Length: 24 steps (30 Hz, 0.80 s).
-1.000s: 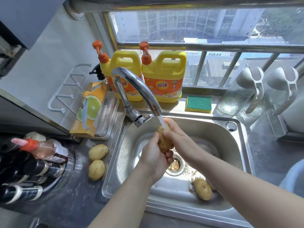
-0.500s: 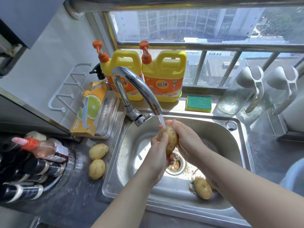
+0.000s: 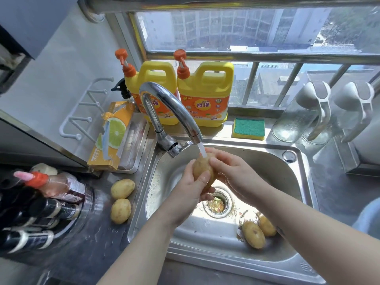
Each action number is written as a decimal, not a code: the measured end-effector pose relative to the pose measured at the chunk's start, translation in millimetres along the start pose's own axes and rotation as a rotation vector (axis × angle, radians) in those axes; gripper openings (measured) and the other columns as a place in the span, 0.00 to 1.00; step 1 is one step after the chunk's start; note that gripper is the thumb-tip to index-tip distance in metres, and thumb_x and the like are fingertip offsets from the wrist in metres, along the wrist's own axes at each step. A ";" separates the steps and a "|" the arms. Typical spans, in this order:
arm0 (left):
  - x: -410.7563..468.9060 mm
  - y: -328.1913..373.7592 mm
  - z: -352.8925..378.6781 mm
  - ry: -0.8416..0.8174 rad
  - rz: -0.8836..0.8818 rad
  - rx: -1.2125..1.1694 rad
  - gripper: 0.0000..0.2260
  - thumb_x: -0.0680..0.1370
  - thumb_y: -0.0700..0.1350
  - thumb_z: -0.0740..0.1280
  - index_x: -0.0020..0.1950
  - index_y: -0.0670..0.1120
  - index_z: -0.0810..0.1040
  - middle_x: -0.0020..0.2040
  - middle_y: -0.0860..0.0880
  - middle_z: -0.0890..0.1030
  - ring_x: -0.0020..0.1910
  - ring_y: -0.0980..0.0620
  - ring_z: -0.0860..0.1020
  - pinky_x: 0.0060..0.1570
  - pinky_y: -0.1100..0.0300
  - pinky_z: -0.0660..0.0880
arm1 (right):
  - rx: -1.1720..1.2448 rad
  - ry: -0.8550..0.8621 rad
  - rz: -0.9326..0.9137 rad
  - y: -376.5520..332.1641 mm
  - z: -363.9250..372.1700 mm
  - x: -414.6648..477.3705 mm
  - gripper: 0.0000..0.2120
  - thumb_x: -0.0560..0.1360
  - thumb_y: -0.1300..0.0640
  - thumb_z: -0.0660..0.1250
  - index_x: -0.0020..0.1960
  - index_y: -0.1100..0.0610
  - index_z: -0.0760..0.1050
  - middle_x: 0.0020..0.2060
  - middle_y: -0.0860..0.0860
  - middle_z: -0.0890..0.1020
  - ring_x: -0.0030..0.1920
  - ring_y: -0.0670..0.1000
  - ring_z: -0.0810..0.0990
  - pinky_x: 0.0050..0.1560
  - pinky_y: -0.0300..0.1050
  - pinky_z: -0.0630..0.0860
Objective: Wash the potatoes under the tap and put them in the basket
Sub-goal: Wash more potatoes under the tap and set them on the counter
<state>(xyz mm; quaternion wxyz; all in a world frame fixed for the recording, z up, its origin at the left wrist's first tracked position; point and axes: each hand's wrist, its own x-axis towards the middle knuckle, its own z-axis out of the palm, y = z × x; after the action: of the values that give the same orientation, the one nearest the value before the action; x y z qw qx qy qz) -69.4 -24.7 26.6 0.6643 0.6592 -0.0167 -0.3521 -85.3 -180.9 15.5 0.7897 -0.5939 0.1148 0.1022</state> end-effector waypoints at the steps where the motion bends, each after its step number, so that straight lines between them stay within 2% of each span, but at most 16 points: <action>1: -0.4 -0.2 -0.8 0.016 0.025 0.077 0.18 0.83 0.47 0.62 0.73 0.53 0.65 0.54 0.50 0.80 0.42 0.54 0.79 0.45 0.59 0.78 | -0.033 0.019 -0.013 0.4 0.0 0.7 0.19 0.78 0.55 0.66 0.67 0.57 0.78 0.58 0.61 0.84 0.54 0.53 0.82 0.59 0.51 0.78; 5: -2.5 -5.5 3.8 0.078 0.121 0.276 0.20 0.83 0.50 0.62 0.73 0.58 0.59 0.55 0.54 0.79 0.40 0.60 0.80 0.49 0.55 0.80 | -0.077 0.161 -0.046 1.3 6.7 3.2 0.20 0.71 0.47 0.72 0.60 0.55 0.84 0.51 0.59 0.87 0.53 0.61 0.85 0.62 0.65 0.79; 8: -3.4 -9.9 7.5 0.125 0.156 0.336 0.24 0.78 0.57 0.62 0.72 0.62 0.60 0.59 0.55 0.79 0.47 0.55 0.79 0.56 0.46 0.79 | -0.041 0.237 -0.030 -0.9 12.0 4.2 0.16 0.73 0.48 0.72 0.52 0.60 0.85 0.48 0.65 0.86 0.48 0.62 0.85 0.59 0.70 0.78; 10: -4.0 -12.9 6.7 0.139 0.158 0.337 0.24 0.76 0.59 0.62 0.70 0.65 0.59 0.61 0.56 0.78 0.50 0.53 0.79 0.58 0.45 0.78 | 0.004 0.226 0.003 -2.5 10.4 6.6 0.14 0.79 0.52 0.69 0.50 0.63 0.84 0.47 0.68 0.84 0.45 0.60 0.82 0.55 0.65 0.80; 13: -3.3 -18.6 1.2 0.147 0.146 0.244 0.19 0.79 0.57 0.63 0.68 0.67 0.63 0.60 0.54 0.79 0.48 0.56 0.80 0.59 0.49 0.79 | 0.105 0.103 0.051 -6.0 6.8 6.3 0.13 0.84 0.57 0.62 0.59 0.64 0.82 0.43 0.58 0.85 0.42 0.52 0.82 0.46 0.44 0.80; 16: -1.9 -20.4 -1.7 0.136 0.120 0.103 0.15 0.83 0.51 0.64 0.65 0.68 0.67 0.60 0.50 0.79 0.45 0.57 0.80 0.55 0.52 0.80 | 0.131 -0.031 0.058 -4.7 4.6 1.6 0.15 0.84 0.62 0.59 0.68 0.63 0.77 0.49 0.57 0.84 0.47 0.50 0.81 0.49 0.40 0.78; 18: -2.2 -20.0 -1.0 0.137 0.122 0.120 0.15 0.83 0.50 0.63 0.65 0.67 0.66 0.59 0.50 0.79 0.46 0.56 0.80 0.52 0.55 0.79 | 0.072 -0.042 0.017 -2.4 4.8 1.0 0.15 0.83 0.63 0.62 0.67 0.59 0.78 0.53 0.56 0.85 0.51 0.52 0.81 0.55 0.44 0.78; 21: -3.8 -19.2 3.5 0.151 0.157 0.260 0.18 0.83 0.51 0.62 0.69 0.65 0.60 0.61 0.52 0.77 0.51 0.54 0.80 0.54 0.55 0.79 | 0.031 0.066 -0.020 -1.5 7.6 3.4 0.12 0.77 0.56 0.69 0.59 0.55 0.84 0.54 0.59 0.86 0.54 0.61 0.83 0.61 0.59 0.78; 23: -4.2 -18.0 6.3 0.177 0.194 0.323 0.20 0.82 0.52 0.62 0.69 0.66 0.57 0.65 0.54 0.75 0.56 0.53 0.78 0.59 0.53 0.78 | 0.045 0.139 -0.016 -3.2 10.4 5.2 0.09 0.77 0.55 0.71 0.54 0.57 0.86 0.52 0.65 0.85 0.50 0.64 0.83 0.59 0.67 0.77; 24: -4.3 -17.0 7.4 0.184 0.211 0.349 0.20 0.82 0.52 0.63 0.68 0.68 0.57 0.66 0.57 0.73 0.58 0.56 0.77 0.60 0.56 0.77 | 0.068 0.165 -0.006 -4.2 11.2 5.7 0.09 0.78 0.56 0.71 0.52 0.60 0.86 0.50 0.67 0.85 0.47 0.63 0.82 0.56 0.67 0.78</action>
<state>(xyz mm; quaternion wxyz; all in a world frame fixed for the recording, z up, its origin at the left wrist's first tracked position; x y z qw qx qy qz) -83.8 -27.0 14.5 0.5718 0.7882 -0.0856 -0.2108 -77.9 -171.1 20.7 0.7977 -0.5733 0.1811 0.0464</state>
